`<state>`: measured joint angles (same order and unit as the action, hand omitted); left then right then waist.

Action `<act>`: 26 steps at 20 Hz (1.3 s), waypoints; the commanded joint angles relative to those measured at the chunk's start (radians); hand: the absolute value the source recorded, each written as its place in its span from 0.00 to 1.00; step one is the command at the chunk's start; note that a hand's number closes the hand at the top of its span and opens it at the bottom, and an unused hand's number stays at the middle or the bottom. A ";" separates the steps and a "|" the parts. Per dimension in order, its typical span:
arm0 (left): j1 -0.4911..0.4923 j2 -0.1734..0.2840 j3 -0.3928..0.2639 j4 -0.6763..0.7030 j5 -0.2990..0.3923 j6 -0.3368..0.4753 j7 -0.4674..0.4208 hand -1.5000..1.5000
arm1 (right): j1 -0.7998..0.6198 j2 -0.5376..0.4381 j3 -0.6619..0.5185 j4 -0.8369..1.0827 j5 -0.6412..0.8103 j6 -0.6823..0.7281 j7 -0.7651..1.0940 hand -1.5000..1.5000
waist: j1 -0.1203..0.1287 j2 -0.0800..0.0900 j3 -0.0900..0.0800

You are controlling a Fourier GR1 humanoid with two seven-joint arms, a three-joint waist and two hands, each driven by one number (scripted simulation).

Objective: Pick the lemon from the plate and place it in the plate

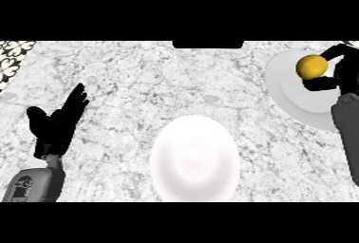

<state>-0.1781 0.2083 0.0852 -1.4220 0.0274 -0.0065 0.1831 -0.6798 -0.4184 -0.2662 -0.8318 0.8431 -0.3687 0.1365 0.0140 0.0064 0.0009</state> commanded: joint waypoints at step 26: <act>0.026 0.003 0.037 0.041 0.001 -0.015 -0.042 0.50 | -0.080 -0.026 -0.321 0.160 -0.567 0.430 -0.404 0.00 | -0.038 -0.016 -0.002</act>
<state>-0.1677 0.2033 0.1037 -1.3999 0.0171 -0.0095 0.1672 -0.7995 -0.4595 -0.5485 -0.6373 0.3680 -0.0554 -0.3388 -0.0084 -0.0055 -0.0006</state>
